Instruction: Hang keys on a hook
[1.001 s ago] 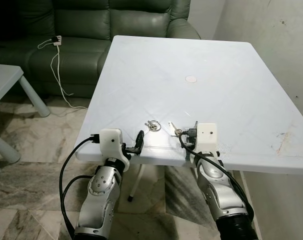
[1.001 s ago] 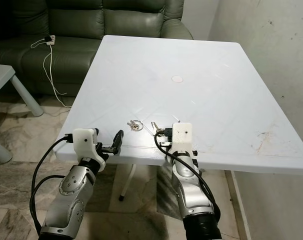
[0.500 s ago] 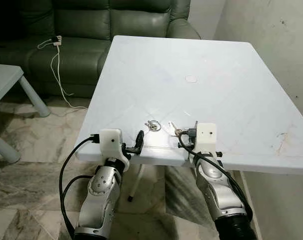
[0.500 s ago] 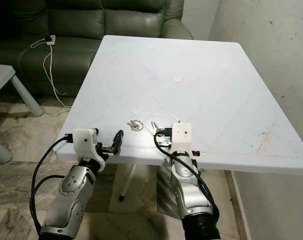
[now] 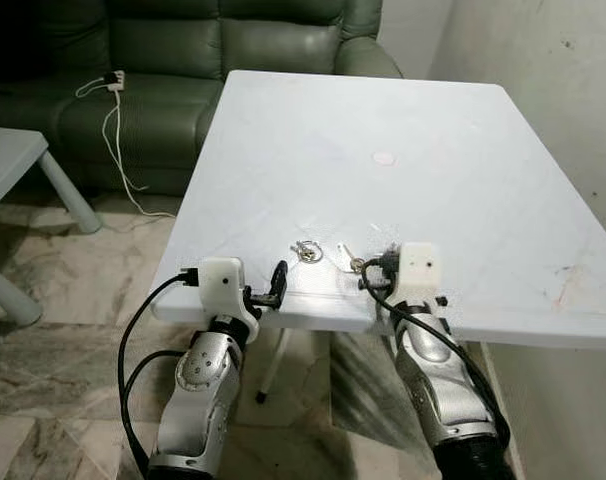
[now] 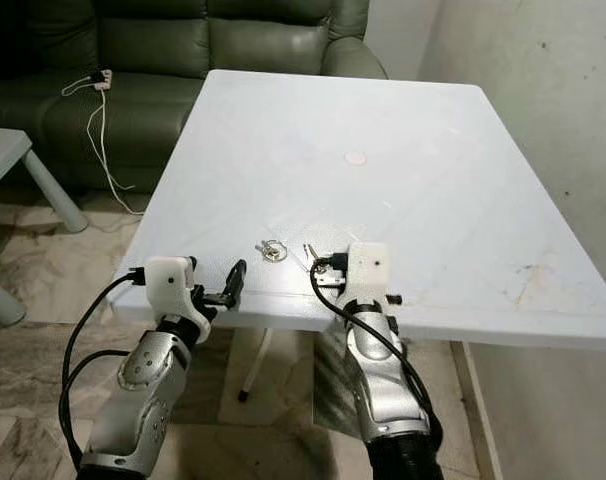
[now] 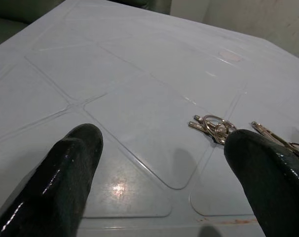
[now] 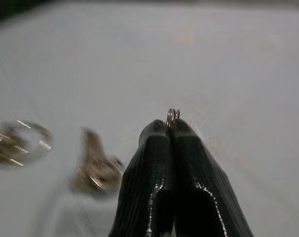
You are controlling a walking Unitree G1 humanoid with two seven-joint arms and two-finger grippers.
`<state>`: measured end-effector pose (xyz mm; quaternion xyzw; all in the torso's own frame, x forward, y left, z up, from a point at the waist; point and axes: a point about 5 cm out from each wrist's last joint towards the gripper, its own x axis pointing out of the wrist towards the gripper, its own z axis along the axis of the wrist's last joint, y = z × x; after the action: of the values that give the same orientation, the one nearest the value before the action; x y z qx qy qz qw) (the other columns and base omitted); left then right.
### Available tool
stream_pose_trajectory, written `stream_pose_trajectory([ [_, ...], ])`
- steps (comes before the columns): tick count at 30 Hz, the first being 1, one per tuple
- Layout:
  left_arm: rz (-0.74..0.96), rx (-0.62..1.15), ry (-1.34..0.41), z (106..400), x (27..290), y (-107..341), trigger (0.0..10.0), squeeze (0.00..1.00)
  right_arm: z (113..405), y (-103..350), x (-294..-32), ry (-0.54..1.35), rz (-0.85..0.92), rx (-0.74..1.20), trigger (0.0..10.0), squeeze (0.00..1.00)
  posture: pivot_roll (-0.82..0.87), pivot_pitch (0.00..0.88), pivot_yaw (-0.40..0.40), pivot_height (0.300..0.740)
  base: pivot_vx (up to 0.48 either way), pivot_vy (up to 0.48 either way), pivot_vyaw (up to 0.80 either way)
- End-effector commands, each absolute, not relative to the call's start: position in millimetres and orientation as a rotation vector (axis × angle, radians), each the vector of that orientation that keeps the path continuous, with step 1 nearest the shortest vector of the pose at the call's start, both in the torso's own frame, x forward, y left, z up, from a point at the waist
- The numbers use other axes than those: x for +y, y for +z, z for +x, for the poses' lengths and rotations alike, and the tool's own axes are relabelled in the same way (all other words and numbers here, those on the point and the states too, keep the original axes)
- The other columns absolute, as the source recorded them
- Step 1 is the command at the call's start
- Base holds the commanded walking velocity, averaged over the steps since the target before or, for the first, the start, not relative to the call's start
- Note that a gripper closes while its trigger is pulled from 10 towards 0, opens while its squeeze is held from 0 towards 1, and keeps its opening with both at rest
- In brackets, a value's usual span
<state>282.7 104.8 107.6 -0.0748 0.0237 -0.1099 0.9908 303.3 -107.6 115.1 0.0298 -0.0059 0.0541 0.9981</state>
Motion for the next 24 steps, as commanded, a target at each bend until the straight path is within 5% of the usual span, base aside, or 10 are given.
stream_pose_trajectory([
  [1,-0.176,0.016,-0.216,288.4,101.1,115.7,10.0,0.0,299.4,129.8,-109.5,0.175,0.071,-0.122,10.0,0.0,-0.04,0.065,-0.077,0.74,0.0,0.0,0.0],
  [13,-0.209,-0.096,-0.18,305.2,114.6,141.4,10.0,0.0,295.0,145.6,-145.0,0.16,0.065,-0.242,10.0,0.0,-0.05,0.019,-0.064,0.74,0.0,0.0,0.0],
  [24,-0.208,-0.141,-0.143,314.4,128.0,154.7,10.0,0.0,295.4,137.5,-164.7,0.088,0.027,-0.16,10.0,0.0,-0.07,0.002,-0.047,0.74,0.0,0.0,-0.09],
])
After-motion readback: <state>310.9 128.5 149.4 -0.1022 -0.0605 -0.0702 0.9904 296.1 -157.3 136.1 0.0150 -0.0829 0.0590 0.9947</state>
